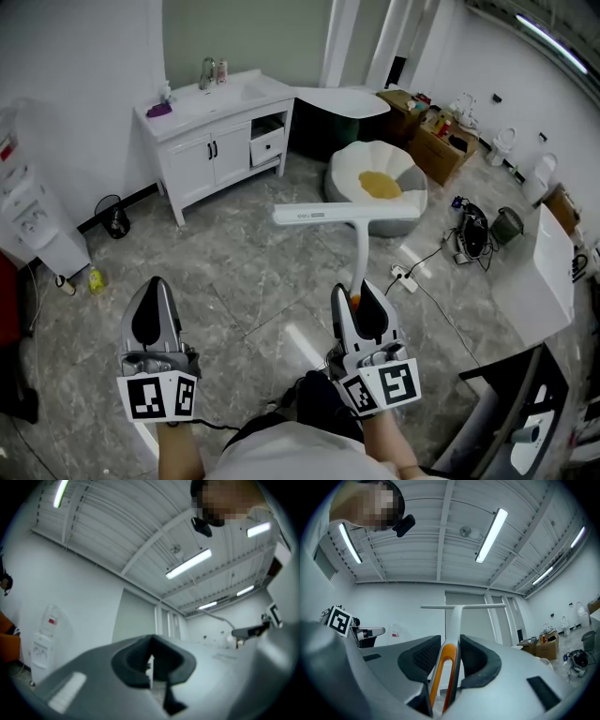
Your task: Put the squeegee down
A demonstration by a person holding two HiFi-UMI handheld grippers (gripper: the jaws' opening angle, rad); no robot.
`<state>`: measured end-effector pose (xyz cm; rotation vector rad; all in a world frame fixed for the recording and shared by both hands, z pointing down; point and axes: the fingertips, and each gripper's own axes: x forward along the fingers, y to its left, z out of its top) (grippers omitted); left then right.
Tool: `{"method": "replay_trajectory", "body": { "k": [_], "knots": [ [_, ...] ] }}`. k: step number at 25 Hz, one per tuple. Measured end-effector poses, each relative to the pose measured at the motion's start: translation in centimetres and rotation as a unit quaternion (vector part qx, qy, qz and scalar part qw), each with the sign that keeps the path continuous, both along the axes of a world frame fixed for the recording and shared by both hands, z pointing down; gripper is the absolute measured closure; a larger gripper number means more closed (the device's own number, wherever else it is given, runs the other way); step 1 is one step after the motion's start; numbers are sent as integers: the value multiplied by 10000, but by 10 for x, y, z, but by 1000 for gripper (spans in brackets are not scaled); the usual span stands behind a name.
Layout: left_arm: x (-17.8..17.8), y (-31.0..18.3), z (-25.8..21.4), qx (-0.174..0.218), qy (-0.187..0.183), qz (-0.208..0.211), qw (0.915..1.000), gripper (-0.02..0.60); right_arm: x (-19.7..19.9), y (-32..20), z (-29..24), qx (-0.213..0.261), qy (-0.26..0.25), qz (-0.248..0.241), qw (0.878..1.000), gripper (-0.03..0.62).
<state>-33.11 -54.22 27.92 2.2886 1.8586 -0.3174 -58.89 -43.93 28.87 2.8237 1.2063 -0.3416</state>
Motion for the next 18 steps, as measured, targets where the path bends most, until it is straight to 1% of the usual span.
{"method": "replay_trajectory", "body": {
  "k": [5,9,13,18],
  "knots": [
    [1,31,3,40,33,154,9999,574,1,26,2,21,28,131,9999,468],
    [11,63,5,15,97,91,9999,574,12,63,7,17,70,88,9999,468],
    [33,103,5,-18,-2,-143,9999,574,33,112,10,7,108,-107,9999,468],
    [49,176,1,-44,-79,-292,9995,574,54,193,11,58,151,-317,9994,468]
  ]
}}
